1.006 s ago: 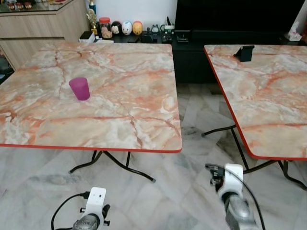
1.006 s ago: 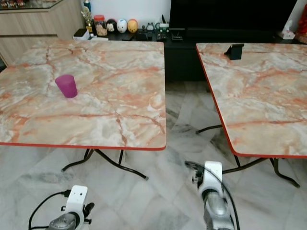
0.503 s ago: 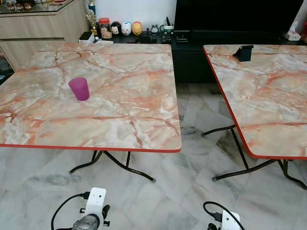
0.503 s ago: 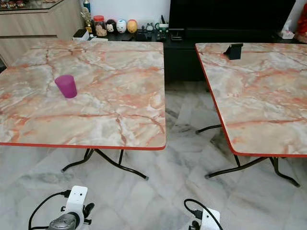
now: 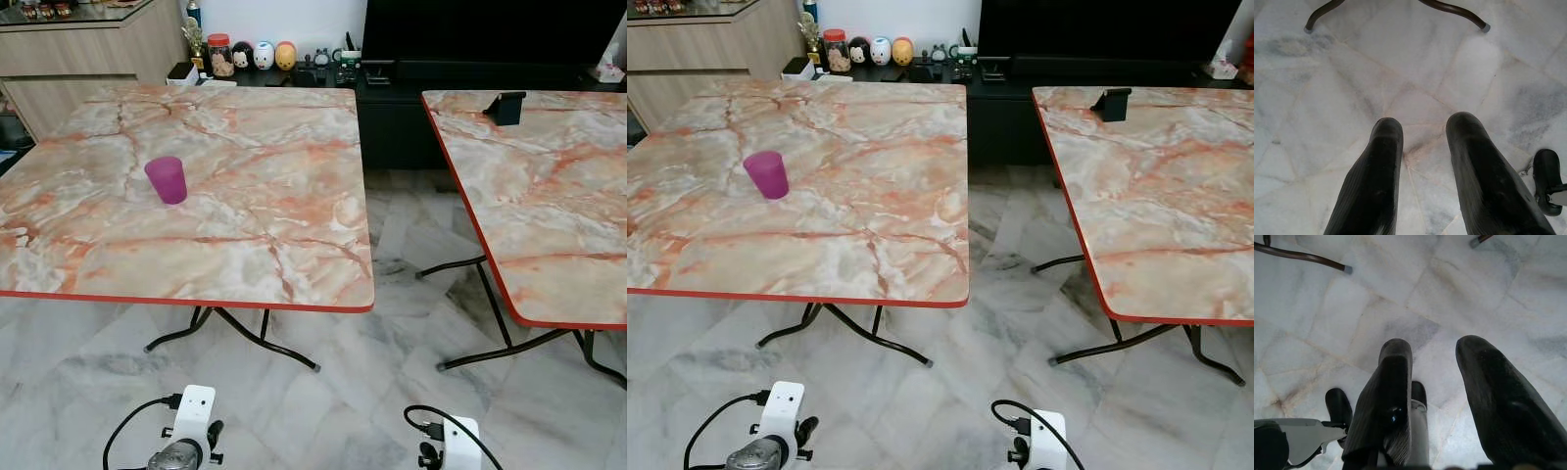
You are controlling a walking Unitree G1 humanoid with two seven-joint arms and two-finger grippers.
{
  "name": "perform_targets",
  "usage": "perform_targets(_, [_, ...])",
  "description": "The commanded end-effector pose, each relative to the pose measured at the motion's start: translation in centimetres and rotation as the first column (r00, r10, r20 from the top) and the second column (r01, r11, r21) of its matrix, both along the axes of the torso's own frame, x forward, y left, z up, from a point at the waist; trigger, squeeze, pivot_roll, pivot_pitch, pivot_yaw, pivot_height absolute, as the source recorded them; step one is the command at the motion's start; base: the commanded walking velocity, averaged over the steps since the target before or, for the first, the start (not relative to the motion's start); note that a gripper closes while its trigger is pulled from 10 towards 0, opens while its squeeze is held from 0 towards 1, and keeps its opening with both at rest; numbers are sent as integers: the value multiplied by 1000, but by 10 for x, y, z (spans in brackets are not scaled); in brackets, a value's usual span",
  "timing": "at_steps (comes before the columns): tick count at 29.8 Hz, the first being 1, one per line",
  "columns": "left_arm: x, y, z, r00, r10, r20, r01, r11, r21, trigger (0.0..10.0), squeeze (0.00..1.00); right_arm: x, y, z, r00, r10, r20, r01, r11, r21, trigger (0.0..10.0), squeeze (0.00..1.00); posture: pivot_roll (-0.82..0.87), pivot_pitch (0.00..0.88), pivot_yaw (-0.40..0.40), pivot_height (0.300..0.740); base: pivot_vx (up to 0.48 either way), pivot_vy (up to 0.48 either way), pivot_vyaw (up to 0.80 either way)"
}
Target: Setting the table
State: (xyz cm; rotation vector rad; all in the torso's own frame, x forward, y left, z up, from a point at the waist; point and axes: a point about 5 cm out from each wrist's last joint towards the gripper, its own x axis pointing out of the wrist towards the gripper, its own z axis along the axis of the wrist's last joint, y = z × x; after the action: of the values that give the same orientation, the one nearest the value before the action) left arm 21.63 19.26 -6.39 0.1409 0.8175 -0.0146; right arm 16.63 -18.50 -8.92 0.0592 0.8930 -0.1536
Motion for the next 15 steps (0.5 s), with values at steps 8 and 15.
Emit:
perform_targets(8, [-5,6,-3,1000,3,-23,-2,1000,16,10000,0,-6,13,-4,998,49,-31,-49,999,14,10000,0,13,0,15,731,0,280,0])
perform_targets(15, [-5,6,-2,1000,-5,-23,6,1000,18,10000,0,-3,13,-3,998,48,-27,-48,999,11,10000,0,13,0,17,731,0,286,0])
